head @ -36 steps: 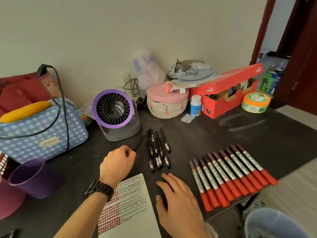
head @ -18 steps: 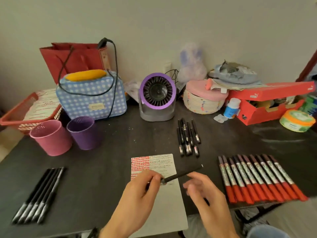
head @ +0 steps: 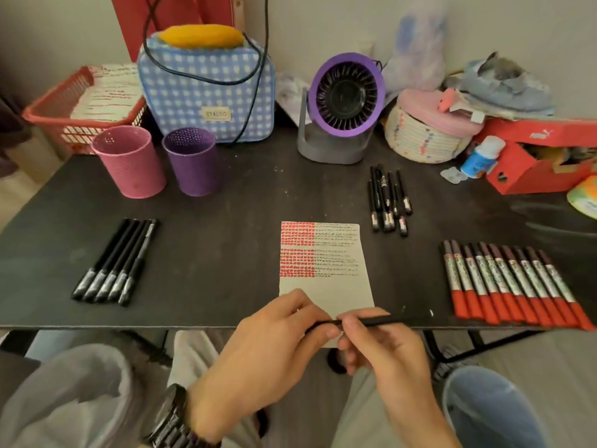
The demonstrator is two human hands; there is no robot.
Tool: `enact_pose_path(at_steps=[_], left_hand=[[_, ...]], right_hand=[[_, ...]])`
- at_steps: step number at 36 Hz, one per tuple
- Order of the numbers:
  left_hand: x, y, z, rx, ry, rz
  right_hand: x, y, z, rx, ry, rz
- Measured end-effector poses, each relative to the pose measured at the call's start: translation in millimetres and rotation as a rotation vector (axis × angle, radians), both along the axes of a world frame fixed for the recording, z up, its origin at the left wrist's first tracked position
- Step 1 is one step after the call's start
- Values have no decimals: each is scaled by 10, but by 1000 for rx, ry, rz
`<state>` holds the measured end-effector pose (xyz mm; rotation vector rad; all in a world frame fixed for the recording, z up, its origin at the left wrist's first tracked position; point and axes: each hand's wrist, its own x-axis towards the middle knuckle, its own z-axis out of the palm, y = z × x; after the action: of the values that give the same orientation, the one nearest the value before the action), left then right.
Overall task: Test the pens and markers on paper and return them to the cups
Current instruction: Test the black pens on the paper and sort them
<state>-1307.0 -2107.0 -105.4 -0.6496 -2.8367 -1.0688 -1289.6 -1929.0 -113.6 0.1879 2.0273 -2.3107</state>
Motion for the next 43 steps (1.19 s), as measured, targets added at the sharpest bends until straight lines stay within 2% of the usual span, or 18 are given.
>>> enact_pose_path(at_steps=[4, 8, 10, 13, 15, 20, 23, 27, 33, 43], left_hand=[[-19, -7, 13, -70, 190, 38], [-111, 16, 27, -128, 290, 49], [-160, 30, 37, -159, 306, 59], [-247, -75, 41, -194, 289, 123], [-316, -207, 23, -167, 247, 187], [-548, -248, -69, -46, 86, 239], [-675, -61, -129, -27, 42, 176], [-753, 99, -225, -105, 34, 90], [-716, 52, -389, -114, 26, 133], [-700, 54, -415, -103, 22, 156]], right_hand=[[-33, -62, -9, -60, -71, -46], [-88, -103, 23, -92, -62, -96], [-145, -98, 51, -115, -65, -159], [-290, 177, 99, -204, -87, -403], [-349, 463, 140, -135, -45, -481], [-374, 698, 160, -66, -31, -340], [-447, 617, 152, -78, -38, -262], [-565, 437, 147, -33, -46, -217], [-797, 255, 120, 50, -38, -121], [-1067, 88, -33, 366, 69, -133]])
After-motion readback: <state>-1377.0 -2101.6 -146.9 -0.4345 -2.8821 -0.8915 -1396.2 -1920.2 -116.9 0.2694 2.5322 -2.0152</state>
